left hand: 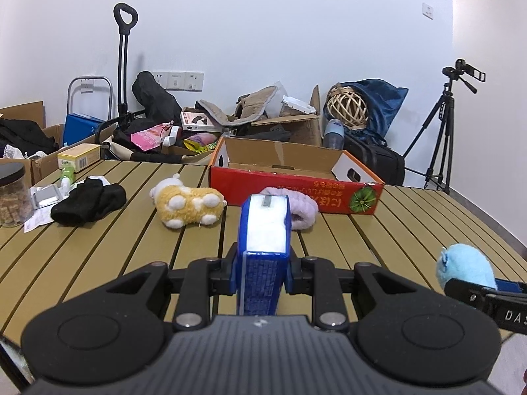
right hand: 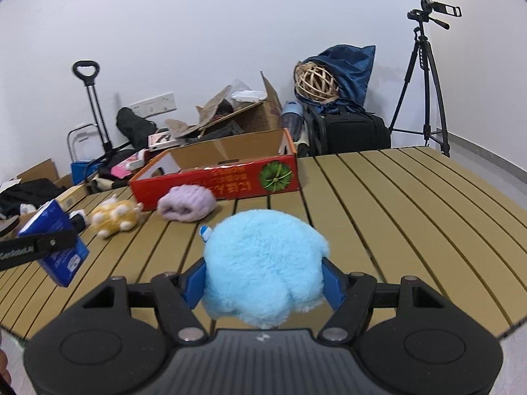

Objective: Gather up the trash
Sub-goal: 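Close the right gripper on the light-blue plush while the left gripper holds the carton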

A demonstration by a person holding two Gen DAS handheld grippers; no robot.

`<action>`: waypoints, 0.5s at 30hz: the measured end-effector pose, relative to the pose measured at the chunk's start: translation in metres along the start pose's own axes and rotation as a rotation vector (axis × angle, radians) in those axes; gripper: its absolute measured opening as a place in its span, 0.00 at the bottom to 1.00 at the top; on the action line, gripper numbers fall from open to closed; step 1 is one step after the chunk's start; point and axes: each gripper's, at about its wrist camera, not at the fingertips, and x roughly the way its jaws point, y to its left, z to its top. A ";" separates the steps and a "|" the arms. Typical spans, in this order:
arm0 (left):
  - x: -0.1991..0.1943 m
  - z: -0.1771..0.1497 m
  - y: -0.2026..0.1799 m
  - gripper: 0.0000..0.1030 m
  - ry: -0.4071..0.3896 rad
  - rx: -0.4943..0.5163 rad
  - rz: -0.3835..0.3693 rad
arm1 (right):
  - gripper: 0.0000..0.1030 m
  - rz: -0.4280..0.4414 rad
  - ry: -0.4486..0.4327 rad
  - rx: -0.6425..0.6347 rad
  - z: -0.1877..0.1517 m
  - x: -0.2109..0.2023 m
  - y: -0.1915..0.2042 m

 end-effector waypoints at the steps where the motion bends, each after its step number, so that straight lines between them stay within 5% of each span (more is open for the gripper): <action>1: -0.005 -0.003 0.000 0.24 0.001 0.002 -0.004 | 0.67 0.002 0.000 -0.006 -0.004 -0.006 0.002; 15: -0.064 -0.050 0.009 0.24 0.047 0.016 -0.035 | 0.67 0.072 0.036 -0.136 -0.060 -0.078 0.037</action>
